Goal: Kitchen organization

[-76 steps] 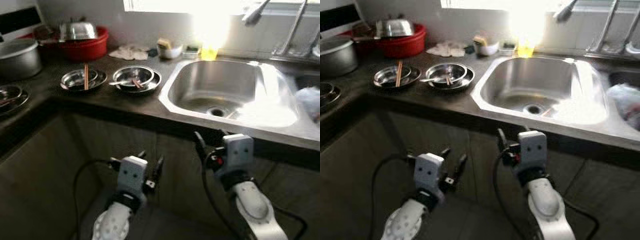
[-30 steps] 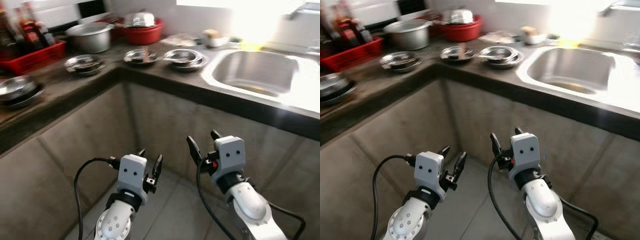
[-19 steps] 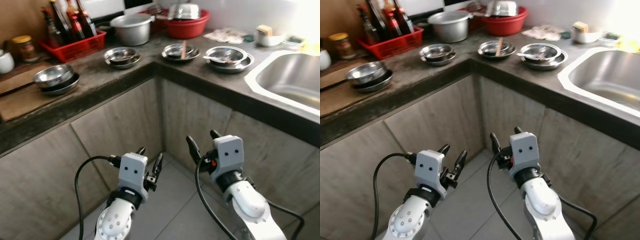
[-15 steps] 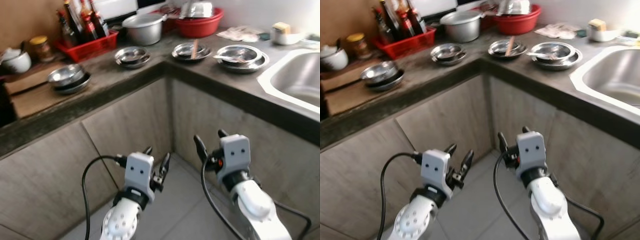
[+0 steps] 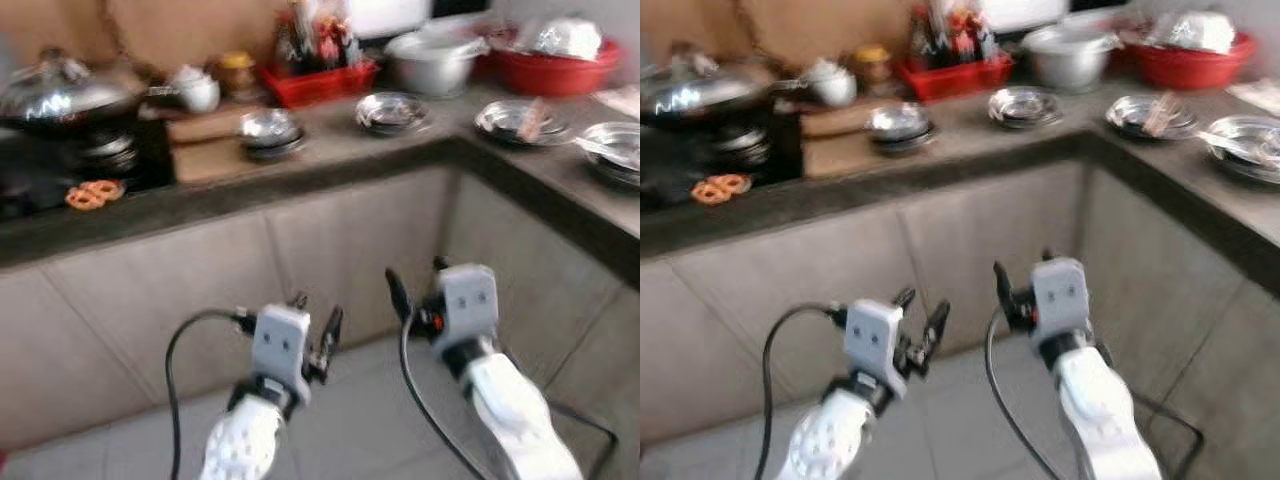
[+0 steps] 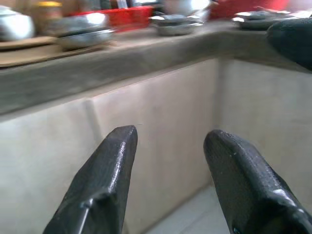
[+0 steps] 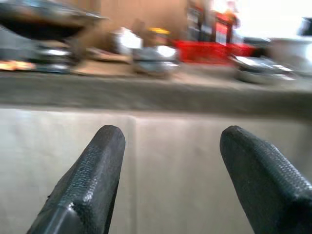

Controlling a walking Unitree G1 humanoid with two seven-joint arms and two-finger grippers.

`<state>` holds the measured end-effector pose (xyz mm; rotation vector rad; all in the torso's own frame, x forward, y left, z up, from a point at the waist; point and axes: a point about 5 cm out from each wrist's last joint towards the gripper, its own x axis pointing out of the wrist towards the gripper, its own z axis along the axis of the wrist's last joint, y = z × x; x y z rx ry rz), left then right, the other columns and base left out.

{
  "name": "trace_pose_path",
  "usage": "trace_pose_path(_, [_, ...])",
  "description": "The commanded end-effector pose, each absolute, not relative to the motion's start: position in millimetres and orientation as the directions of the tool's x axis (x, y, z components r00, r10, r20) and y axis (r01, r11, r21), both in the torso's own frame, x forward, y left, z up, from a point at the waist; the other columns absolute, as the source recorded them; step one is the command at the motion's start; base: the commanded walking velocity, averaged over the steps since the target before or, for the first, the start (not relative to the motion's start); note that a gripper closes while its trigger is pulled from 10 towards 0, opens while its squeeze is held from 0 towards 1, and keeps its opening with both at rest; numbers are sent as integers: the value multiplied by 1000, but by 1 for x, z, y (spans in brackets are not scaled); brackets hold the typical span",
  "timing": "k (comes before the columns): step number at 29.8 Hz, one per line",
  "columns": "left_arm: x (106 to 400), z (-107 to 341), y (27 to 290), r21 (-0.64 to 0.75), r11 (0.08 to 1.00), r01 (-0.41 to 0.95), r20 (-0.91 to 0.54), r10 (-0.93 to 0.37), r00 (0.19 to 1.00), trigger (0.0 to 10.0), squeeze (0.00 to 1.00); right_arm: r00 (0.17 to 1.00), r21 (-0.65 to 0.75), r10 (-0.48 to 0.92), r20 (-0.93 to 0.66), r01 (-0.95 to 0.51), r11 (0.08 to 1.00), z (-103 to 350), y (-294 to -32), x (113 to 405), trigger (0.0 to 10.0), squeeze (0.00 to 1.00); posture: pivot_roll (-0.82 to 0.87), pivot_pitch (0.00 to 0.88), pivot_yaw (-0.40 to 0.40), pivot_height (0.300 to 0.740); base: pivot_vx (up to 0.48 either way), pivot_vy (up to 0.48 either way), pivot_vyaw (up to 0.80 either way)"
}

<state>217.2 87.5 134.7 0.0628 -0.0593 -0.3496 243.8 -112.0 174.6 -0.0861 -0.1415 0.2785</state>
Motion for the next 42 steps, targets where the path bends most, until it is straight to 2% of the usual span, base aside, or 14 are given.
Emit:
trace_pose_path(1, [215,137,82,65,931,360,56,-364,930,10000,0,956,-105,264,130,-251,962,175,-117,244,10000,0,78,23,10,740,251,0,0])
trace_pose_path(27, [216,137,79,53,929,366,61,-369,927,10000,0,953,-109,281,115,-269,957,172,-114,247,10000,0,76,27,-2,740,279,0,0])
trace_pose_path(36, [218,138,80,57,930,362,69,-366,928,10000,0,942,-140,315,112,-299,944,174,-110,251,10000,0,81,27,-7,740,282,0,768])
trace_pose_path(42, [217,138,80,56,931,360,67,-363,929,10000,0,949,-136,291,121,-274,952,175,-112,254,10000,0,77,31,0,740,284,0,0])
